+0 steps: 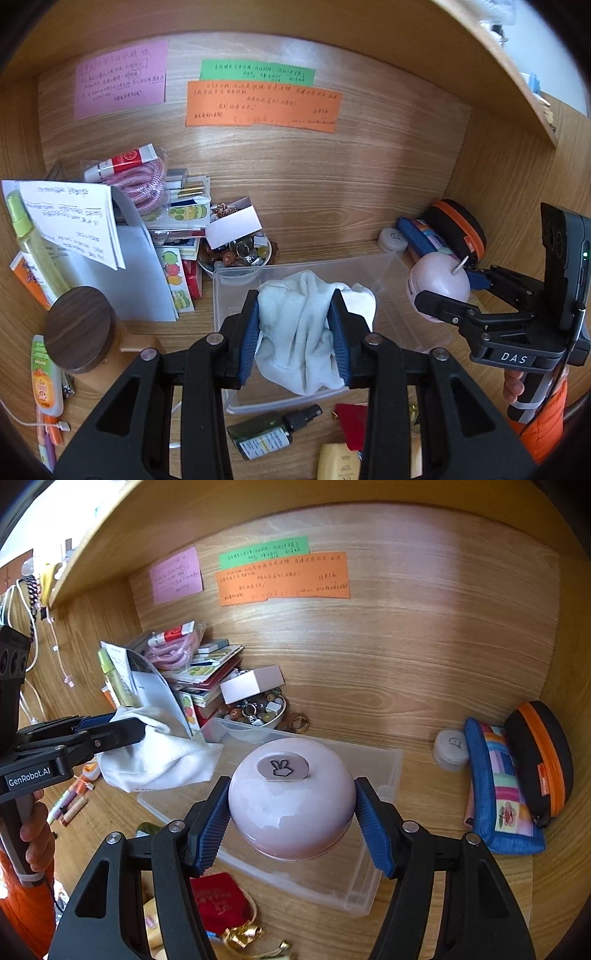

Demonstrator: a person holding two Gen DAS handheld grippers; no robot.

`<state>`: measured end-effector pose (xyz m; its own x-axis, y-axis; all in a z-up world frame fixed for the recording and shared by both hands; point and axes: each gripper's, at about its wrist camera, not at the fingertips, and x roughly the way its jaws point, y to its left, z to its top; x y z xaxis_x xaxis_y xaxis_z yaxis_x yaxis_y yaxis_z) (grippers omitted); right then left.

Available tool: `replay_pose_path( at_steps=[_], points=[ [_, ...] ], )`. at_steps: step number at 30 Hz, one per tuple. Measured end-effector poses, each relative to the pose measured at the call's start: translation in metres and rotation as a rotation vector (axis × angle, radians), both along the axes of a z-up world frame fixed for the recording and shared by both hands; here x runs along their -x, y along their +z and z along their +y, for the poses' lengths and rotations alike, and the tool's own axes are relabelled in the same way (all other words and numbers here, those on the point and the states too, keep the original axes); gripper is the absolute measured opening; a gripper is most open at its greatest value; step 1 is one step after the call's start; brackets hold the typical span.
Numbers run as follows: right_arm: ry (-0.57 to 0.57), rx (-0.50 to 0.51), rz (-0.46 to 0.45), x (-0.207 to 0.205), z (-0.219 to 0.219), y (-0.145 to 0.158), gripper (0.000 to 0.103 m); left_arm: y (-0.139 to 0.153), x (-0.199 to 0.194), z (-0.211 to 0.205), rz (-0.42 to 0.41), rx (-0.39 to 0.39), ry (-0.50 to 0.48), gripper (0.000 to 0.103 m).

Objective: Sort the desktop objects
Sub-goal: 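Lower both held items into the clear box and open both tools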

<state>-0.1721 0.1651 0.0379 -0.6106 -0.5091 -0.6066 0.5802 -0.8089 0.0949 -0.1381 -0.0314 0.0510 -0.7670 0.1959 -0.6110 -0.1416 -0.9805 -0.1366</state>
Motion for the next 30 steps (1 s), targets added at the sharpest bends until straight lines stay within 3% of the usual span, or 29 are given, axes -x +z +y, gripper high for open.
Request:
replay_pose_path(
  at_steps=[11, 30],
  points=[
    [0.002, -0.074, -0.036, 0.030, -0.017, -0.016, 0.062, -0.021, 0.033, 0.001, -0.058, 0.023, -0.002, 0.035],
    [0.025, -0.182, -0.148, 0.066, -0.039, -0.051, 0.062, -0.076, 0.069, -0.002, -0.217, -0.003, -0.001, 0.035]
  ],
)
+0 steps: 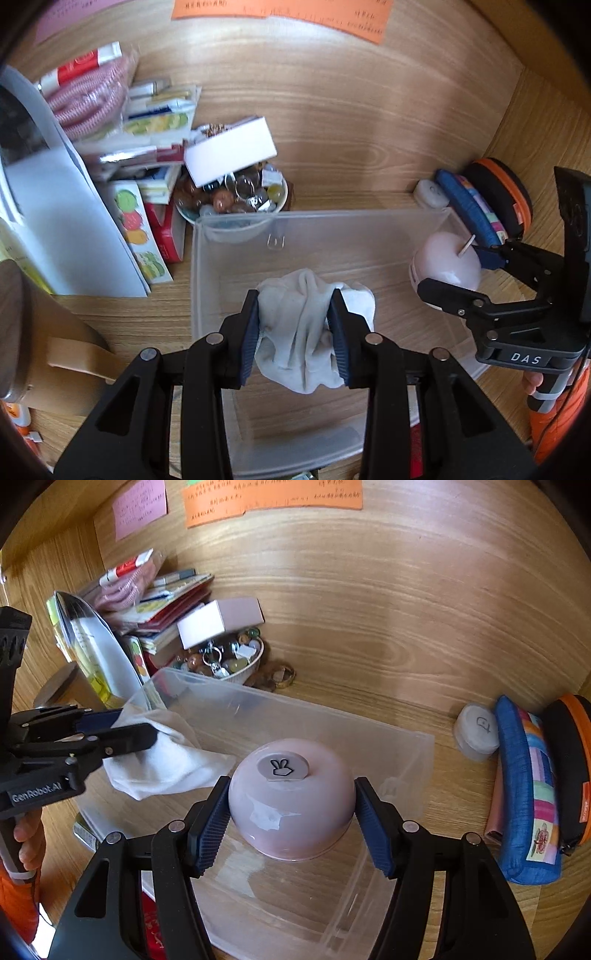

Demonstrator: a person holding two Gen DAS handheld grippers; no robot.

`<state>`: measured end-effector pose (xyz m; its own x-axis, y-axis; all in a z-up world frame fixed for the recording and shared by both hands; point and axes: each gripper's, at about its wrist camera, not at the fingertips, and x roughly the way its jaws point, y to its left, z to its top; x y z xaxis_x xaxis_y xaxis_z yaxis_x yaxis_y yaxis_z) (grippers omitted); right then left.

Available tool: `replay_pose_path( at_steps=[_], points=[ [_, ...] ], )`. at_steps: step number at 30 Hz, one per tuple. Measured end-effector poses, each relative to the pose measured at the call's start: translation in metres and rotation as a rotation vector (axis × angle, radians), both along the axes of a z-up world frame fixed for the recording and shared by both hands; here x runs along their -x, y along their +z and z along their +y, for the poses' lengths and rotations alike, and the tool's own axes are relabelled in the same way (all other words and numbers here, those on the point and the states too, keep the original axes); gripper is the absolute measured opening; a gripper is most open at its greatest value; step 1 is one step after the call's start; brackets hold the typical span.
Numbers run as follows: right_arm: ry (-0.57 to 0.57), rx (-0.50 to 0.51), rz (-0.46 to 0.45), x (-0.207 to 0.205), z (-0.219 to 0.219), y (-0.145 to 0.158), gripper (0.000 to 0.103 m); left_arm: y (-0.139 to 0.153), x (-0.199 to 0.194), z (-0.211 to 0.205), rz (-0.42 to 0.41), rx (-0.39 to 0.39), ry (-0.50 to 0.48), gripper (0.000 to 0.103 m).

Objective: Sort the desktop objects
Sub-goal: 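Lower both held items into the clear box and open both tools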

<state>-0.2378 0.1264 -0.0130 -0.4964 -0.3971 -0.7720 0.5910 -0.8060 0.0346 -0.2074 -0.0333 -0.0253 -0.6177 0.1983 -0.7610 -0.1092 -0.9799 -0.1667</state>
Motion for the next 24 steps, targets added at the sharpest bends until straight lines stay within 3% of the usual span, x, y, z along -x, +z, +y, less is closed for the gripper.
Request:
replay_pose_path(
  at_steps=[13, 24],
  points=[
    [0.032, -0.105, -0.031, 0.012, -0.020, -0.014, 0.062, -0.014, 0.005, 0.006, 0.000, 0.069, -0.006, 0.036],
    [0.090, -0.231, -0.056, 0.007, -0.035, -0.028, 0.062, -0.019, 0.003, 0.017, 0.007, 0.125, -0.042, 0.048]
  ],
)
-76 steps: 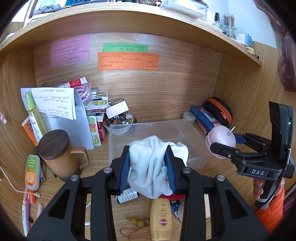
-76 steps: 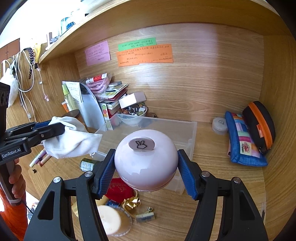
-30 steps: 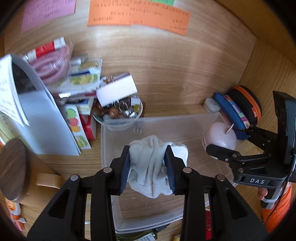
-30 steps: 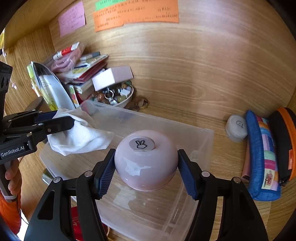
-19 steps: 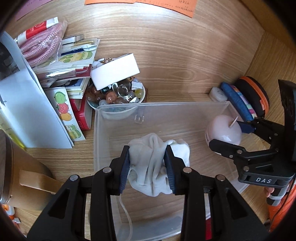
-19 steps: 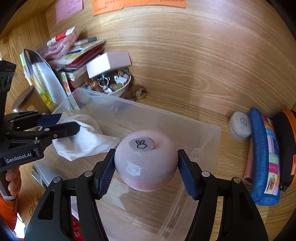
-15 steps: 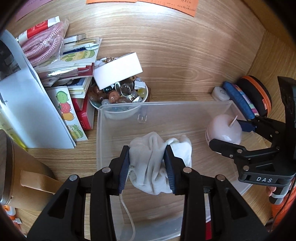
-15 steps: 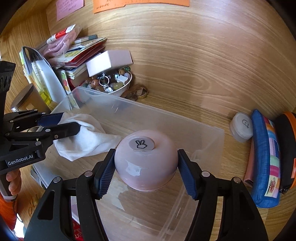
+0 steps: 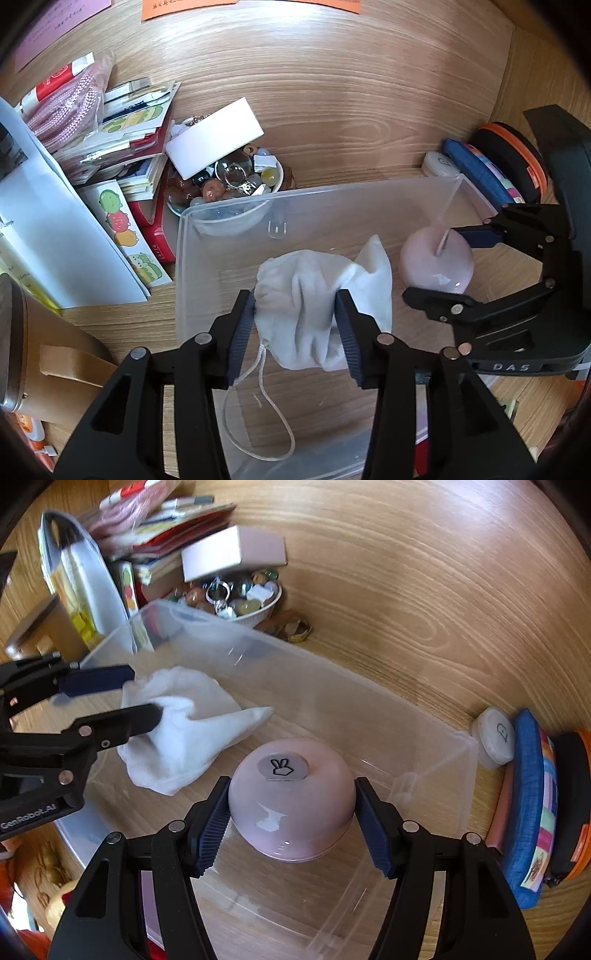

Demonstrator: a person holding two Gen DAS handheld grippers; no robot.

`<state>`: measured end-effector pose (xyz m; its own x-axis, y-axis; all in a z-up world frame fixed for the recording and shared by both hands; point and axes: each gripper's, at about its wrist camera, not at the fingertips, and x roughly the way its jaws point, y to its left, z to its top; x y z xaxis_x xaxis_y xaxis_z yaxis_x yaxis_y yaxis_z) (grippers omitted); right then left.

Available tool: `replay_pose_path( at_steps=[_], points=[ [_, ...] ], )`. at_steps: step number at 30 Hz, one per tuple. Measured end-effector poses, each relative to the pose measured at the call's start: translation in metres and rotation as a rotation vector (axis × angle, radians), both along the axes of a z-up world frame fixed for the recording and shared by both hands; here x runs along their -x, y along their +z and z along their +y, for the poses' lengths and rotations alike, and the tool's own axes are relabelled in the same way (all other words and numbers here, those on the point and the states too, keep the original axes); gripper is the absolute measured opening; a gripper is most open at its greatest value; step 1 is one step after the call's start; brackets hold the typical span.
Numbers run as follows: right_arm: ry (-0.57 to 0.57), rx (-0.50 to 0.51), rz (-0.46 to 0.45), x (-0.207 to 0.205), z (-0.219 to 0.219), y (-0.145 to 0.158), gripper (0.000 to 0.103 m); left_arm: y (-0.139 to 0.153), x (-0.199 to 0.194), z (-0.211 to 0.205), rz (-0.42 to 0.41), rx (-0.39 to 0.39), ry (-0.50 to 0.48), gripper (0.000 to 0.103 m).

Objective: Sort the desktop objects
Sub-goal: 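Lower both held items into the clear box and open both tools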

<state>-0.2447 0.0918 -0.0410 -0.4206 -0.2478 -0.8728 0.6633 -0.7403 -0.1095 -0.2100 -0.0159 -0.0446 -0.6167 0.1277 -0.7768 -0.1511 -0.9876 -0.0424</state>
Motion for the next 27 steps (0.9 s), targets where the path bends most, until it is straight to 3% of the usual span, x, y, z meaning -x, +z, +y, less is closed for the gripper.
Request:
replay_pose_path(
  at_steps=[8, 19, 23, 27],
  points=[
    [0.029, -0.066, -0.028, -0.001, -0.010, -0.010, 0.062, -0.001, 0.000, 0.006, -0.005, 0.026, -0.002, 0.053],
    [0.012, -0.058, -0.049, -0.006, -0.001, -0.010, 0.062, 0.005, -0.012, 0.003, -0.019, 0.012, 0.009, 0.055],
    [-0.001, -0.024, -0.054, -0.009, 0.002, 0.003, 0.064, 0.018, -0.023, 0.001, 0.017, 0.013, 0.021, 0.068],
    [-0.006, 0.001, -0.026, -0.019, 0.014, 0.012, 0.069, 0.030, -0.034, 0.001, 0.048, 0.018, 0.023, 0.070]
  ],
)
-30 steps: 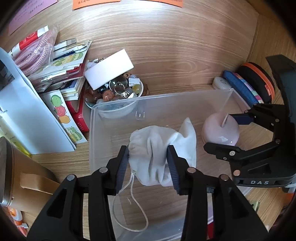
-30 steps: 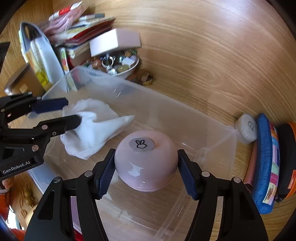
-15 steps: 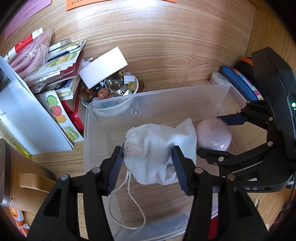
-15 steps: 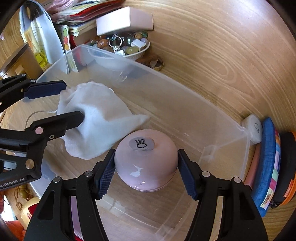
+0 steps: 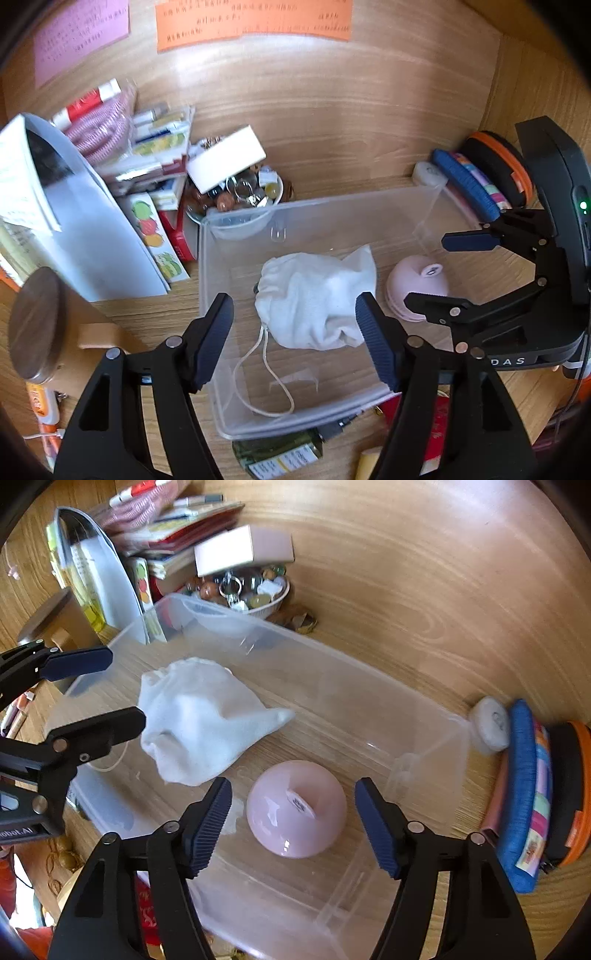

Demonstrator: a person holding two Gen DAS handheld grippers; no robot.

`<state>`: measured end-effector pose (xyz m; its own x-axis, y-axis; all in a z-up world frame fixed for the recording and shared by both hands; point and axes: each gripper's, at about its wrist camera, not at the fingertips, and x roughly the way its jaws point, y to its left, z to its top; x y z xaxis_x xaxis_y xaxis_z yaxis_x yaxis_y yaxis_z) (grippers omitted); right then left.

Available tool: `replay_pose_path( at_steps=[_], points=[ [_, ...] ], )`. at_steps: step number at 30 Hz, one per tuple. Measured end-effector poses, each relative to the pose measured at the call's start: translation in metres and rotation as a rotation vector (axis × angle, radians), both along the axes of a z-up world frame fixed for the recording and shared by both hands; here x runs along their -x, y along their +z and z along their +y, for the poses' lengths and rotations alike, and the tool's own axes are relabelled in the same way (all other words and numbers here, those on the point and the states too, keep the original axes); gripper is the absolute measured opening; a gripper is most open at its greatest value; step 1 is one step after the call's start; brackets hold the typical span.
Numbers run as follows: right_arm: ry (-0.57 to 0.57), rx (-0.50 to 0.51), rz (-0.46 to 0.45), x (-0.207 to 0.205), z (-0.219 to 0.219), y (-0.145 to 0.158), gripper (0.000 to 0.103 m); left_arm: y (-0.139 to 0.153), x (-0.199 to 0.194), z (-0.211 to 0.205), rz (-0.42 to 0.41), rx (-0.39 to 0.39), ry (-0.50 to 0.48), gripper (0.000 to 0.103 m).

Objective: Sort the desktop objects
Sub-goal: 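Lower both held items into the clear box and open both tools, then withdraw both tools from the box toward the remaining desk items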

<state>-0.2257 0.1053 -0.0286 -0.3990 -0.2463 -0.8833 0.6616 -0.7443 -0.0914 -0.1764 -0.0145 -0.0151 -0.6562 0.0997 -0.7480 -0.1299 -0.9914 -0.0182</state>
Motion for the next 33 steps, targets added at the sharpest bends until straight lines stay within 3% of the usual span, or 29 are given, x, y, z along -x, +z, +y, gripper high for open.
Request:
replay_pose_path(
  at_steps=[9, 20, 33],
  points=[
    [0.004, 0.033, 0.073, -0.019, 0.013, 0.022, 0.072, 0.024, -0.025, -0.001, 0.063, 0.002, 0.003, 0.090],
    [0.019, 0.125, 0.182, -0.076, 0.031, 0.060, 0.076, 0.047, -0.062, -0.011, 0.126, 0.002, 0.031, 0.094],
    [-0.010, 0.245, 0.250, -0.130, 0.059, 0.067, 0.077, 0.024, -0.098, -0.027, 0.097, 0.009, 0.086, 0.097]
  ],
)
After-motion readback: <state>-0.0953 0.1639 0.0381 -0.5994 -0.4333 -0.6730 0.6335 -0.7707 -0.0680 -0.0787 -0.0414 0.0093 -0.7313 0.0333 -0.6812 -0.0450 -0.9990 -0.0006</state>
